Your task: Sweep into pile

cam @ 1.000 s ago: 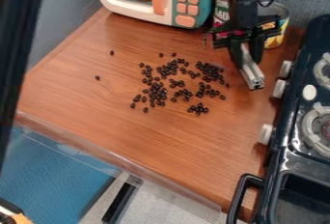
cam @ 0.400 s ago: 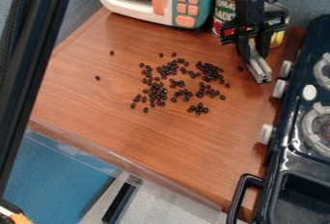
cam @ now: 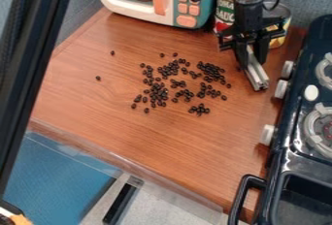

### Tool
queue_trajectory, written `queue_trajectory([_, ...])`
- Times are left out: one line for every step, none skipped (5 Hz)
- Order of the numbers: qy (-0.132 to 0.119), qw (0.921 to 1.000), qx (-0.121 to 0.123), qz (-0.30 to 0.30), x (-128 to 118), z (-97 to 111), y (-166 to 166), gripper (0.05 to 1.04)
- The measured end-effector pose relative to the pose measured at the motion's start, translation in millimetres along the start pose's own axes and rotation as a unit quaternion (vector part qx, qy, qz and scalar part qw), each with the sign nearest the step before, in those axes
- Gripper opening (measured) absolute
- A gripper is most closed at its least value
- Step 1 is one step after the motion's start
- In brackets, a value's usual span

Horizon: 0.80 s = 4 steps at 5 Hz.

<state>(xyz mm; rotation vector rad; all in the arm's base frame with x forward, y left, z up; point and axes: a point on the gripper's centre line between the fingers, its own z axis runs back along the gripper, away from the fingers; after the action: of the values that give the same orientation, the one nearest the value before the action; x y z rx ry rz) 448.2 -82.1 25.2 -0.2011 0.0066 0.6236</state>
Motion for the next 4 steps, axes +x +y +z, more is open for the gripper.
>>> queue_trajectory([-0.008,1.0,0.0,-0.003,-4,-2,7,0.346])
queue_trajectory([-0.014,0.9999,0.004,-0.001,-6,-2,16,0.345])
queue_trajectory([-0.015,0.9998,0.009,0.008,-6,2,32,0.345])
queue_trajectory([-0.02,0.9997,0.009,0.012,-4,6,50,0.345])
